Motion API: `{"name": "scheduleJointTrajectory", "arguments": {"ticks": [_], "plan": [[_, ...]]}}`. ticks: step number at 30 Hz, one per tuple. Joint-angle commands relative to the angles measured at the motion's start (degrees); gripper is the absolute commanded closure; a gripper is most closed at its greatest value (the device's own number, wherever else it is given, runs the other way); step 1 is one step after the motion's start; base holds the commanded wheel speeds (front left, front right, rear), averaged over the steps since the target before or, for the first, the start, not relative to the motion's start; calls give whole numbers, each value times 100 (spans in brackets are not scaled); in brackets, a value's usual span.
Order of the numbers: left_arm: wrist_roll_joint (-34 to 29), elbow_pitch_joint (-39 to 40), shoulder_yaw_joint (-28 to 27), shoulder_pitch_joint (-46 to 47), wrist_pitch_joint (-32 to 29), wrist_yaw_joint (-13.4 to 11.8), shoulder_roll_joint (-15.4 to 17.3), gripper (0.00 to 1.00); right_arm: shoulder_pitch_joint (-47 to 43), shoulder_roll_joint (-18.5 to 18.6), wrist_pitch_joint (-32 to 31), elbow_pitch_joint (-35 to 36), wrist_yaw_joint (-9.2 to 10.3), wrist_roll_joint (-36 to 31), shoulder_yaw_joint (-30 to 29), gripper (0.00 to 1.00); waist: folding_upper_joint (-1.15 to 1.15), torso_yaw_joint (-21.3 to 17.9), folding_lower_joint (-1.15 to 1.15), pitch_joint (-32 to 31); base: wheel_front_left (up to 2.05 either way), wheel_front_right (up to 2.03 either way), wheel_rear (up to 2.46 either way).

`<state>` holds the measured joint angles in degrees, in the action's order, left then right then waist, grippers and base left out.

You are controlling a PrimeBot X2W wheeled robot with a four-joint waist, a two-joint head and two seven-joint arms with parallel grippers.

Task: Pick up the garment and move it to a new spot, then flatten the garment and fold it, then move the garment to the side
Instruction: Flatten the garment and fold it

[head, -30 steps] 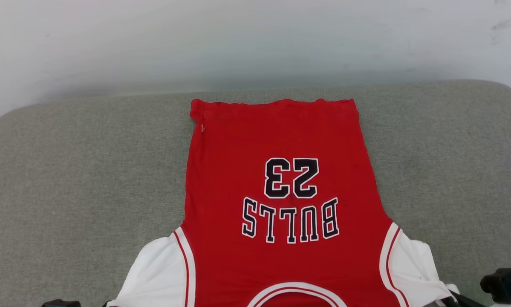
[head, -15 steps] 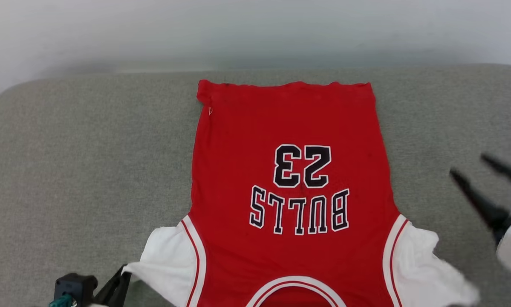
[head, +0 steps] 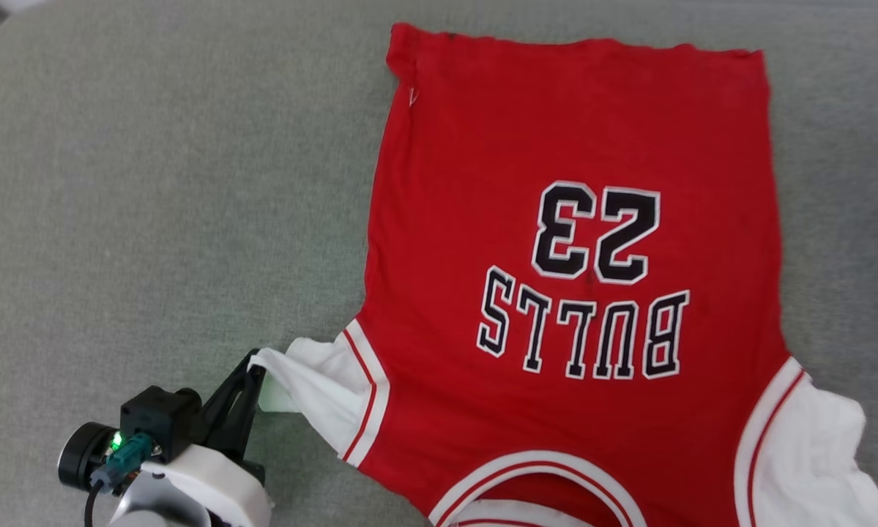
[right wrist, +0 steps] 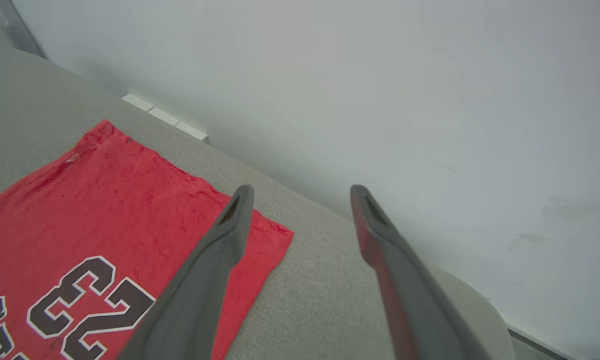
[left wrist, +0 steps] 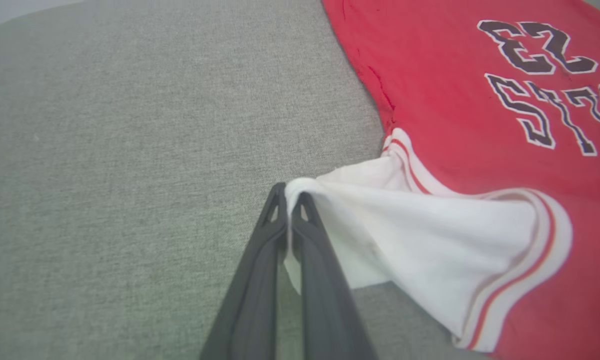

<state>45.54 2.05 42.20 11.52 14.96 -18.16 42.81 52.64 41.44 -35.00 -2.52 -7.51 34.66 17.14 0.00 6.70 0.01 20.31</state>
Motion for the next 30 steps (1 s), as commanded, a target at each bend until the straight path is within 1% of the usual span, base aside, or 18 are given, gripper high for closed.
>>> {"name": "scheduleJointTrajectory", "arguments": {"ticks": [1,4,7,8,10,13,16,20,25,26,27,28,30], "plan": [[-63,57,-16,165,9,-14,-52,100,433,-108,-399,-327,4,-68,242,0,0,308,-1,526,0,0,0],[-162,127,-11,321,13,-15,-137,100,1124,-289,-1282,-976,4,-4,529,0,0,417,-1,821,0,0,0],[-238,167,-14,475,16,3,-215,100,1634,-374,-2100,-1500,4,-21,704,0,0,515,-1,1083,0,0,0],[-320,182,-4,604,19,25,-286,100,1967,-484,-2766,-1967,4,-87,713,0,0,600,-1,1304,0,0,0],[-364,196,-7,683,17,16,-317,100,2147,-536,-3054,-2185,4,-240,656,0,0,653,-1,1439,0,0,0],[-437,238,-37,770,8,14,-353,100,2254,-647,-3434,-2434,4,-455,605,0,0,710,-1,1629,0,0,0],[-534,265,-24,862,-5,47,-387,100,2264,-819,-3529,-2630,4,-634,375,0,0,783,-1,1788,0,0,0],[-639,340,9,990,-4,84,-444,100,1891,-917,-3654,-2837,3,-850,334,0,0,850,-1,1912,0,0,0],[-685,414,18,1042,-4,47,-472,100,1342,-999,-3734,-2974,3,-904,281,0,0,880,-1,1961,0,0,0],[-688,417,16,1045,-4,41,-468,100,1307,-1001,-3729,-2957,3,-918,260,50,0,881,-1,1963,0,0,0],[-690,416,16,1048,-4,31,-467,100,1292,-1005,-3706,-2944,3,-925,223,93,0,880,-1,1955,0,0,0],[-686,412,19,1043,-4,26,-470,100,1310,-1022,-3652,-2929,3,-912,140,100,0,877,-1,1935,0,0,0],[-680,385,26,1014,-4,12,-465,100,1435,-1079,-3483,-2868,4,-882,-48,100,0,863,-1,1857,0,0,0]]}}
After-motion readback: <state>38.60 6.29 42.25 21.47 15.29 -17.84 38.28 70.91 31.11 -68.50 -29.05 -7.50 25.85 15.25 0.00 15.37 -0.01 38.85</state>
